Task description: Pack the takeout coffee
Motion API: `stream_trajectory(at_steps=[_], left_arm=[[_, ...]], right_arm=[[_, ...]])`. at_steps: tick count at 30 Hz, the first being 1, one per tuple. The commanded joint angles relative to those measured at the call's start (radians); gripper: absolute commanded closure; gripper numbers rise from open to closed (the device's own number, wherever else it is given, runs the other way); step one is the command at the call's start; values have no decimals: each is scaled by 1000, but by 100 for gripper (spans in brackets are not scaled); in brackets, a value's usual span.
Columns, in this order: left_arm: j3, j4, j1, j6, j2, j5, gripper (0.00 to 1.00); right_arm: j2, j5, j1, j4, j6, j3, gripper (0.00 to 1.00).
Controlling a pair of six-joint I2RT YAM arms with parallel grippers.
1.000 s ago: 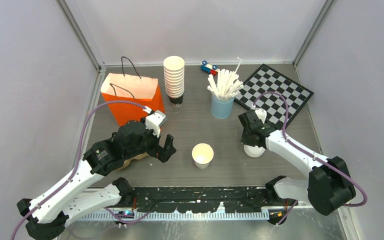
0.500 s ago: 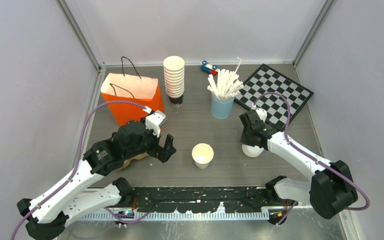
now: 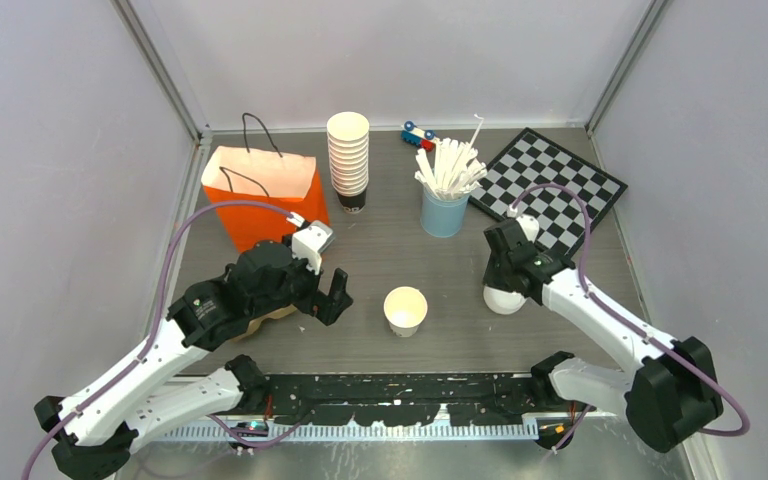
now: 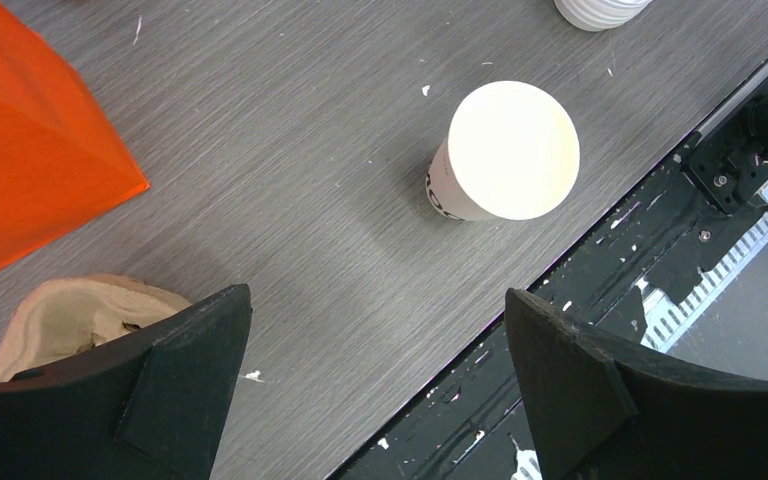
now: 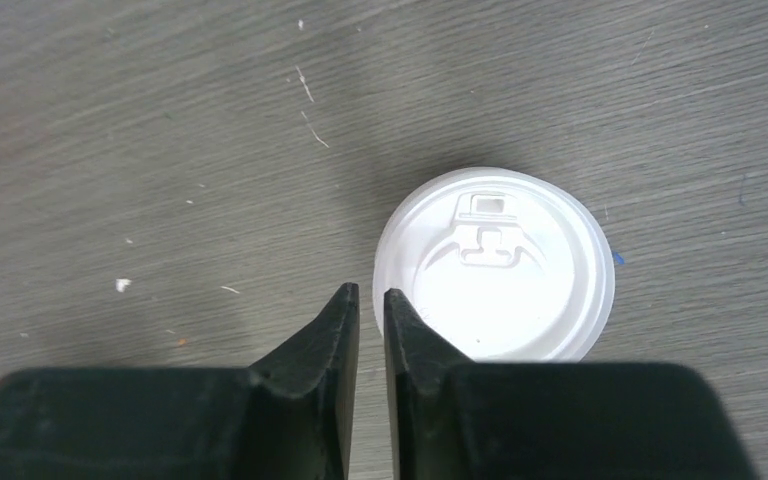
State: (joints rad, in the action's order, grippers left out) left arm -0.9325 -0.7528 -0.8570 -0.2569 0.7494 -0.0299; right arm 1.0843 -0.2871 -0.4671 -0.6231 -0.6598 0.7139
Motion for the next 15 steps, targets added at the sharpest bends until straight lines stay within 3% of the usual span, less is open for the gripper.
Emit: stream_trajectory(at_steps=[1,15], left_arm=[[0,29,-2,9,-2,19,0],[1,28,-2,8,-7,20,0]], right_arm=[[61,-20,4,-12,-24,41,78],[150,-18,4,44,-34,33,75]])
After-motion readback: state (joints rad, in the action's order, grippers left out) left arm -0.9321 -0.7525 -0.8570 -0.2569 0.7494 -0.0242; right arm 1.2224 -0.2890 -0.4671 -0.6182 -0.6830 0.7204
